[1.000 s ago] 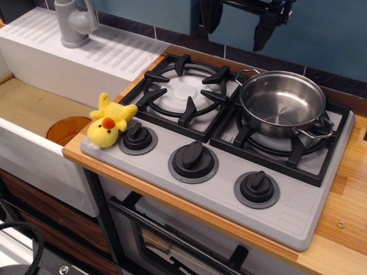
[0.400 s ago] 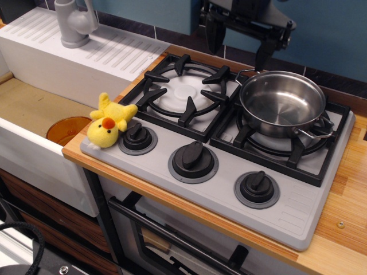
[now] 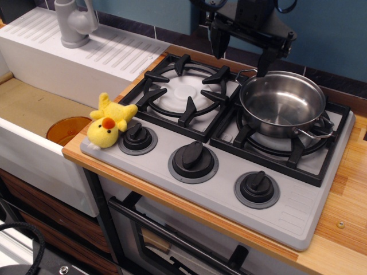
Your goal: Put pan on stove and put stuffedduck in pan
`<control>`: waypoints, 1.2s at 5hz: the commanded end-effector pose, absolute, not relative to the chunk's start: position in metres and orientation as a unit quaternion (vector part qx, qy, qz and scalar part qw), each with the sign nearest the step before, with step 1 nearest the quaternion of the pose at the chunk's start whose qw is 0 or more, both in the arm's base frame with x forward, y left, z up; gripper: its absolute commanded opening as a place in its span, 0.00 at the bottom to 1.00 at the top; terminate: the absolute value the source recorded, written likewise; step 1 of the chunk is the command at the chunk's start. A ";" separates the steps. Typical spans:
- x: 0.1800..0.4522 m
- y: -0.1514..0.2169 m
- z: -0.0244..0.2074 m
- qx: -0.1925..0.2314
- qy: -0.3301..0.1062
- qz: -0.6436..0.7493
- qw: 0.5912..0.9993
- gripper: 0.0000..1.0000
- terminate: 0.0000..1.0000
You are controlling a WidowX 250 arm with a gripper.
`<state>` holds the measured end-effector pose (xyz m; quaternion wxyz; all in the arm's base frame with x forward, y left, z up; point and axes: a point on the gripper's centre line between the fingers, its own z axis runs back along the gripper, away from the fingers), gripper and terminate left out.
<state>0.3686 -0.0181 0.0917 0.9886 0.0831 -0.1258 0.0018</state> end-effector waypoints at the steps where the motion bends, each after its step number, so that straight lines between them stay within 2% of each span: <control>1: 0.353 -0.019 0.092 0.084 -0.140 0.018 0.986 1.00 0.00; 3: 0.345 -0.029 0.077 0.089 -0.152 0.029 0.984 1.00 0.00; 5: 0.361 -0.030 0.063 0.071 -0.170 -0.001 0.983 1.00 0.00; 6: 0.372 -0.026 0.058 0.064 -0.177 -0.005 0.982 0.00 0.00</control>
